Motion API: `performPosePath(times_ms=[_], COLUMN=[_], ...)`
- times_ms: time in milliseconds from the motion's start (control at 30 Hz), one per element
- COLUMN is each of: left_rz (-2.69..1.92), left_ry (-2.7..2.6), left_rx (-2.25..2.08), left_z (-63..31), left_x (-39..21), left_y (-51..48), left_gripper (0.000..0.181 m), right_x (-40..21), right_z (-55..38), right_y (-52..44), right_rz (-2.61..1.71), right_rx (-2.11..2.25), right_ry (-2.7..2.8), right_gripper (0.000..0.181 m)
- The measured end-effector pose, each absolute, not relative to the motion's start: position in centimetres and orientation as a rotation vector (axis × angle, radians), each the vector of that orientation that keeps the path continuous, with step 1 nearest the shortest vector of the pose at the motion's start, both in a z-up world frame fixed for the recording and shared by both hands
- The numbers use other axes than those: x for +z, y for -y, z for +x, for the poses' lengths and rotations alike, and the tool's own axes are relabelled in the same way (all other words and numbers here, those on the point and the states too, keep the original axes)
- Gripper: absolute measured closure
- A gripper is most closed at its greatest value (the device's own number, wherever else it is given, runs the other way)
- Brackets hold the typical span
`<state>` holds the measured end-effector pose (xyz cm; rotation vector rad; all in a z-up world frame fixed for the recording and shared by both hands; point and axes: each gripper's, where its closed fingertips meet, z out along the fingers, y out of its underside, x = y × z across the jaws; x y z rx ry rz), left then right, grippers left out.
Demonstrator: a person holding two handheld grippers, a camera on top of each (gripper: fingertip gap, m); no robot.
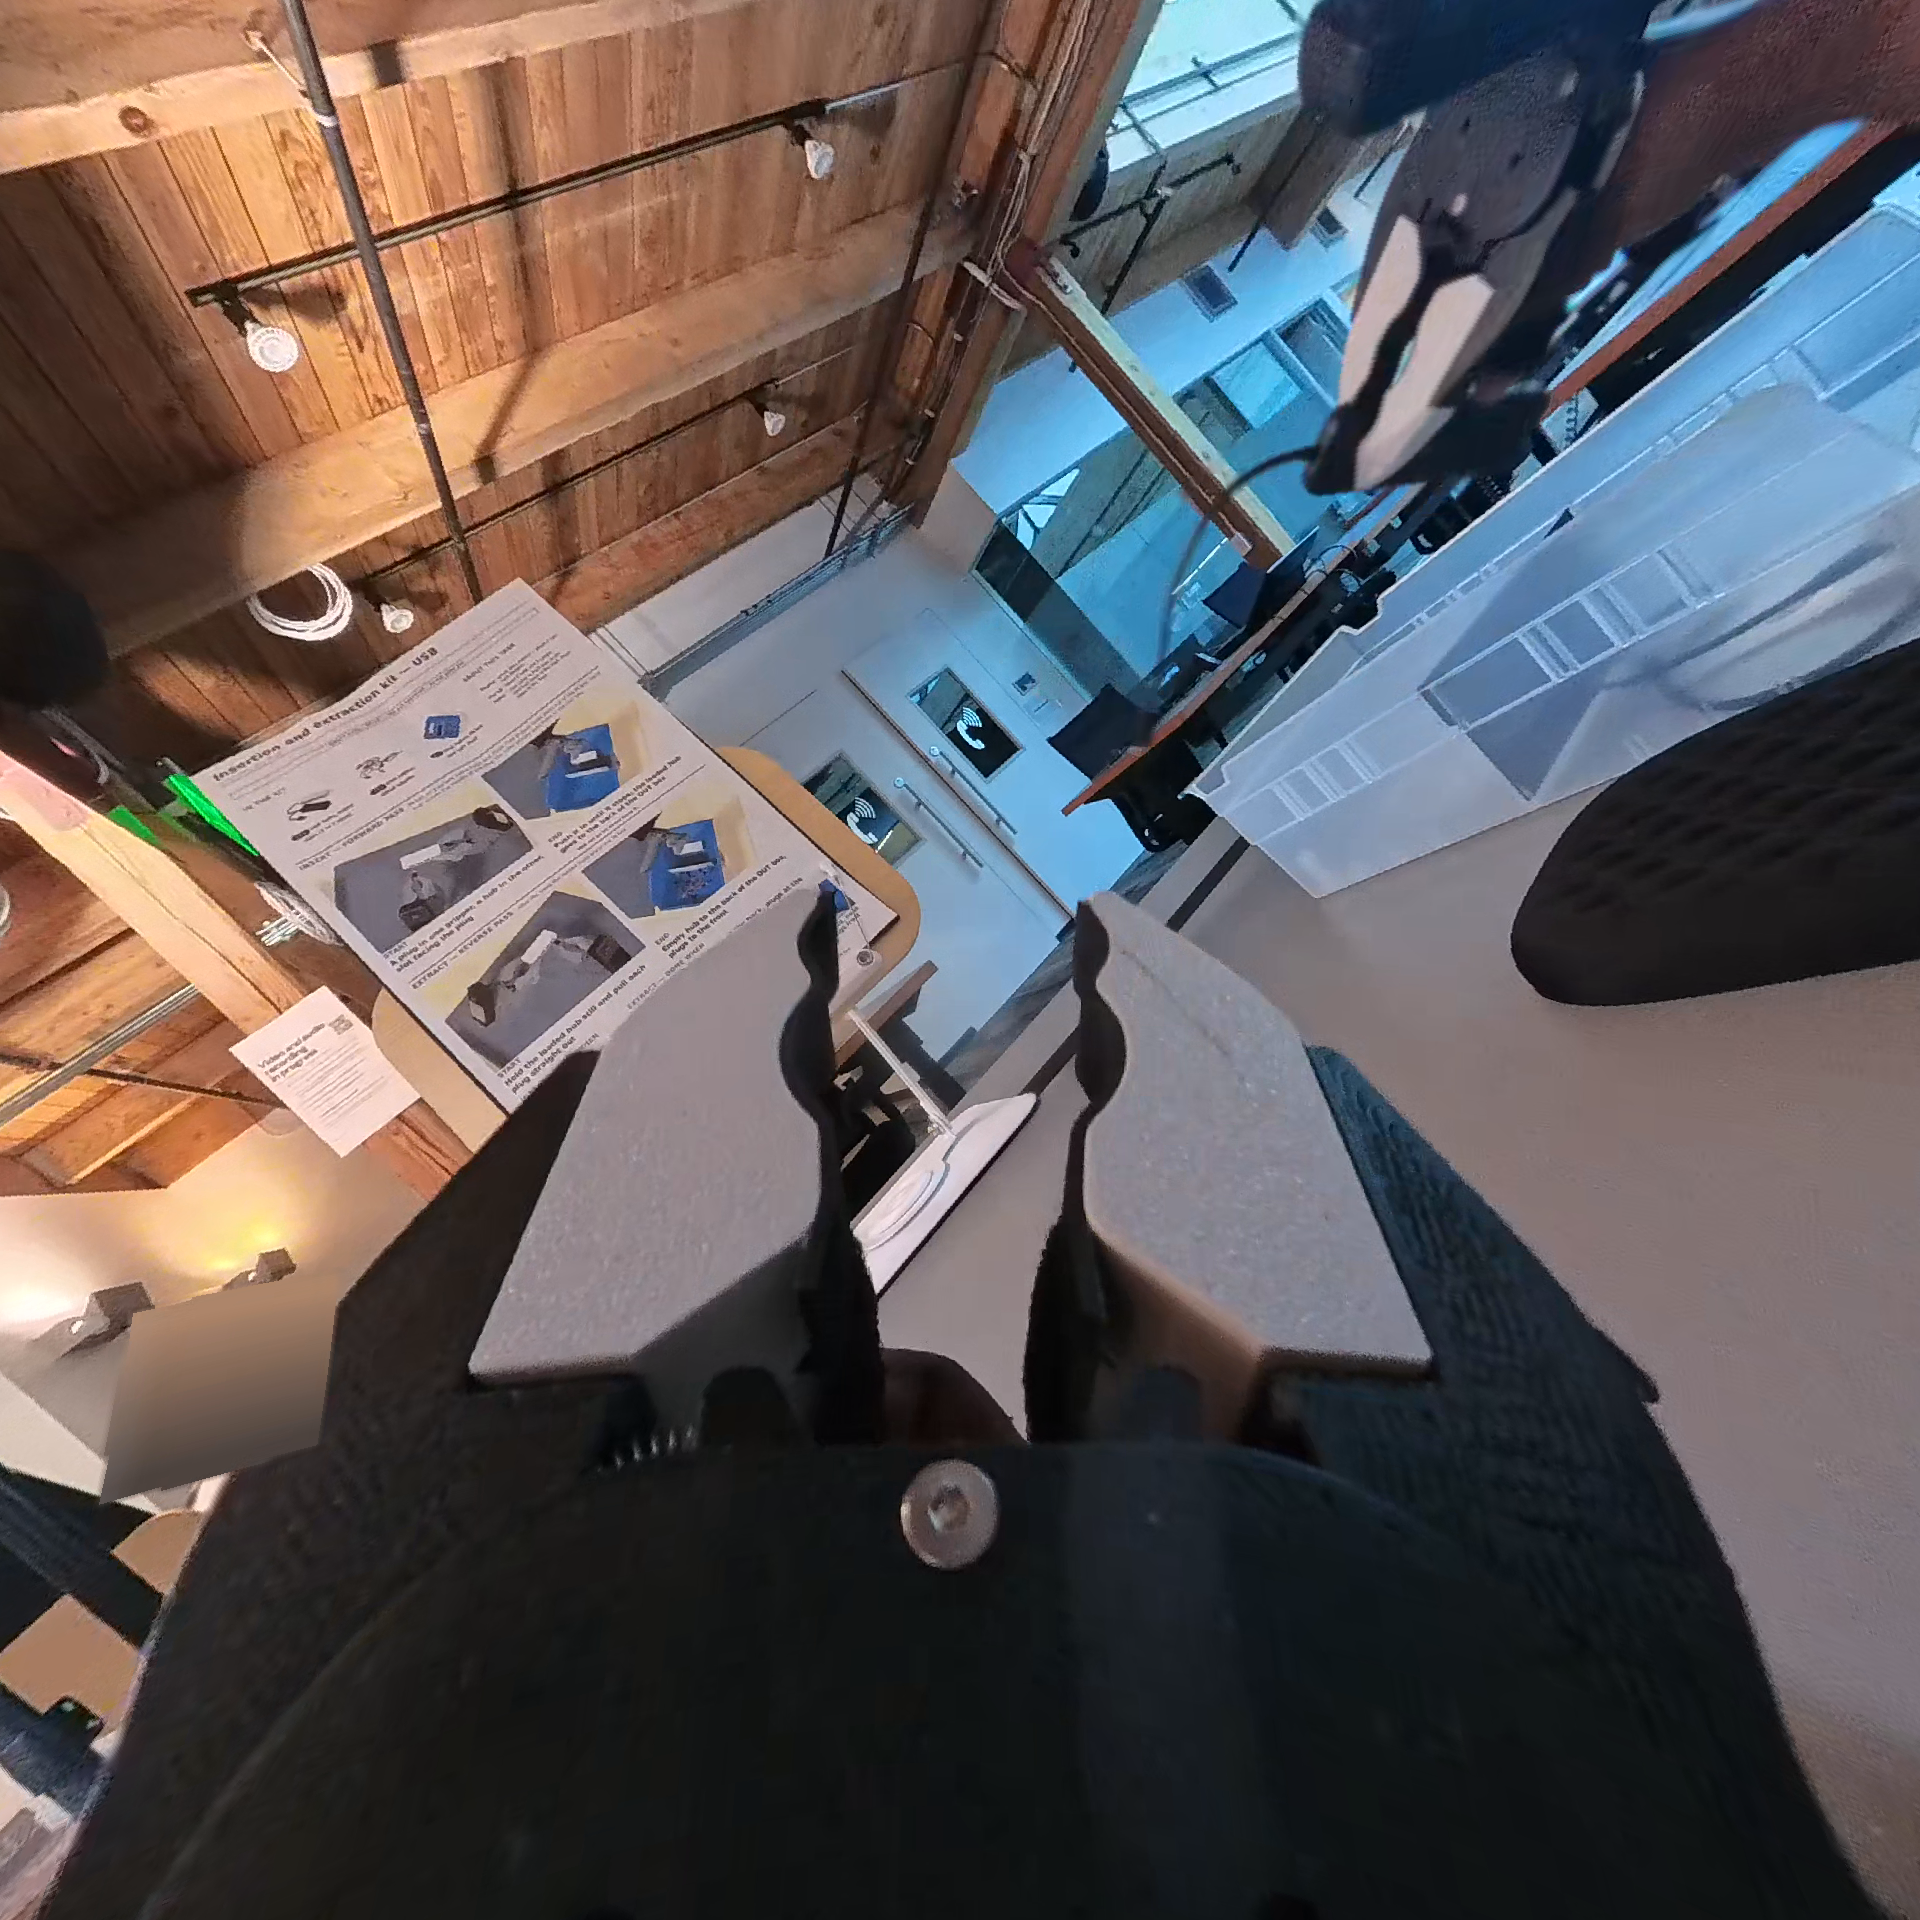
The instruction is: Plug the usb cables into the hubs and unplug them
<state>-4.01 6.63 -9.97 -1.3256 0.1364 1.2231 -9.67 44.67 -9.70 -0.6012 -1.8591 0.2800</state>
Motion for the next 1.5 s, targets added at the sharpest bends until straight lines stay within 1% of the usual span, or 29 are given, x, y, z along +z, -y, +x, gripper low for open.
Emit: performPosePath(times_ms=[133, 267, 400, 533, 600, 667, 867, 967, 1067, 1133, 1267, 1400, 1500], left_rz=[-1.333, -1.342, -1.349, -1.358, -1.36, -1.369, -1.403, -1.405, -1.405, -1.408, -1.407, -1.416, -1.429], left_ry=[-0.133, -0.14, -0.154, -0.144, -0.145, -0.152, -0.165, -0.168, -0.175, -0.179, -0.175, -0.169, -0.168], left_rx=[1.225, 1.228, 1.245, 1.245, 1.249, 1.259, 1.286, 1.296, 1.298, 1.3, 1.303, 1.303, 1.302], left_z=[-4.1, -4.1, -4.1, -4.4, -4.4, -4.4, -4.6, -4.6, -4.5, -4.5, -4.5, -4.7, -4.9], left_x=[-10.1, -10.2, -10.3, -10.4, -10.5, -10.6, -11.1, -11.2, -11.2, -11.2, -11.2, -11.3, -11.5], left_y=[-6.6, -6.7, -6.8, -6.7, -6.7, -6.7, -6.7, -6.7, -6.8, -6.8, -6.7, -6.7, -6.7], left_gripper=[0.139, 0.139, 0.14, 0.14, 0.14, 0.14, 0.14, 0.14, 0.14, 0.14, 0.14, 0.14, 0.14], right_x=[-9.5, -10.2, -11.4, -13.9, -14.6, -14.0, -9.4, -5.9, -4.9, -5.8, -9.9, -14.0, -16.1], right_z=[-7.7, -7.0, -9.5, -9.8, -9.3, -8.9, -4.7, -3.6, -3.2, -3.9, -7.7, -12.0, -13.5], right_y=[-47.6, -47.9, -45.9, -45.2, -46.4, -48.0, -48.9, -49.6, -50.0, -50.5, -50.5, -46.8, -45.0], right_rz=[-0.541, -0.444, -0.283, -0.328, -0.374, -0.42, -0.613, -0.581, -0.584, -0.552, -0.365, -0.247, -0.292], right_rx=[-0.081, -0.256, -0.235, -0.205, -0.319, -0.434, -0.434, -0.482, -0.533, -0.613, -0.681, -0.36, -0.173], right_ry=[1.978, 2.197, 2.33, 2.562, 2.64, 2.623, 2.508, 2.355, 2.345, 2.394, 2.52, 2.608, 2.654], right_gripper=[0.169, 0.169, 0.169, 0.169, 0.169, 0.17, 0.17, 0.17, 0.17, 0.169, 0.169, 0.169, 0.169])
